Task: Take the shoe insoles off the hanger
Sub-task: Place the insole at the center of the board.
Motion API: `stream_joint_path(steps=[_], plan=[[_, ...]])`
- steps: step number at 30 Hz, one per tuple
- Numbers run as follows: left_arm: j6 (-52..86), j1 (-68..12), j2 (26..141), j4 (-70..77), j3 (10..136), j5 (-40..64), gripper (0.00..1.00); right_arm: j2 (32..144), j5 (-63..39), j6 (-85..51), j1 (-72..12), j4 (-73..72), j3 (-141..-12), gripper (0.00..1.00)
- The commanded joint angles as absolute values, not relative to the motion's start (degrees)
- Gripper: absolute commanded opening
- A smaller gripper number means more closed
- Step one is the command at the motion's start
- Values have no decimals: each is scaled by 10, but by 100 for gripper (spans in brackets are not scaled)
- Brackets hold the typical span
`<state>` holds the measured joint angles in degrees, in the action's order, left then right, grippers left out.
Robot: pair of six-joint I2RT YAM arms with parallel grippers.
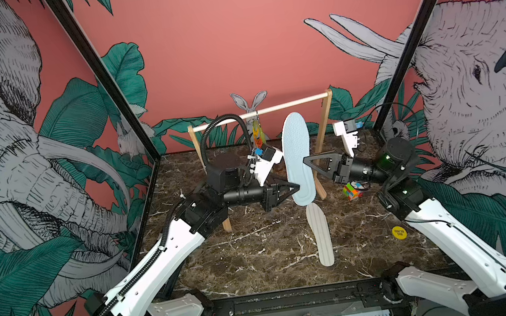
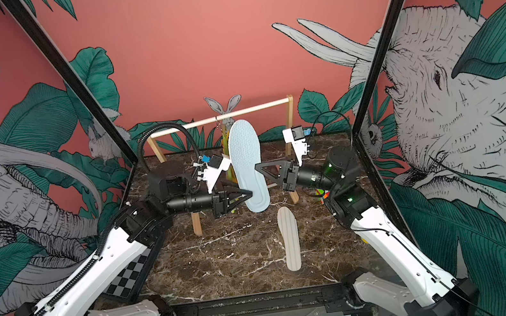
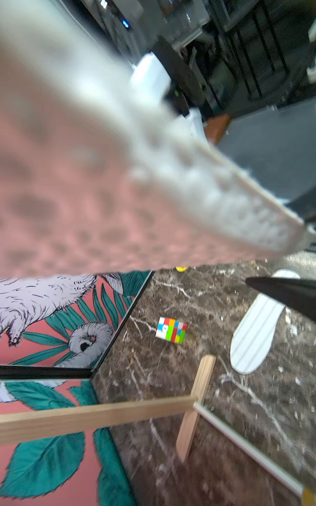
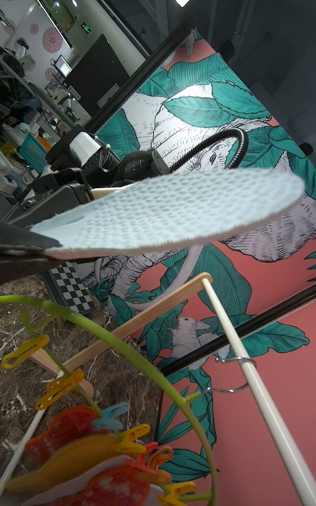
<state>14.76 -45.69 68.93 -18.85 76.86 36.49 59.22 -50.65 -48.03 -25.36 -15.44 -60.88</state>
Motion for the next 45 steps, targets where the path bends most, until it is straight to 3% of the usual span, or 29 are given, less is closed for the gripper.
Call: stream_joint_path(steps=[1, 4, 14, 25, 32, 45], plan=[[136, -455, 667, -176, 775, 325, 57, 586, -483, -467, -257, -154, -626, 0], [124, -455, 642, -170, 760, 283, 72, 584, -465, -453, -257, -129, -628, 0], [77, -456, 520, -143, 674, 104, 99, 584, -391, -419, -230, -34, -604, 0], [75, -455, 441, -159, 560, -138, 100, 585, -351, -441, -203, 12, -517, 0], [157, -455, 389, -166, 454, -303, 99, 608, -337, -475, -203, 7, -439, 0], [255, -454, 386, -130, 315, -314, 99, 697, -282, -498, -268, -4, -392, 0]])
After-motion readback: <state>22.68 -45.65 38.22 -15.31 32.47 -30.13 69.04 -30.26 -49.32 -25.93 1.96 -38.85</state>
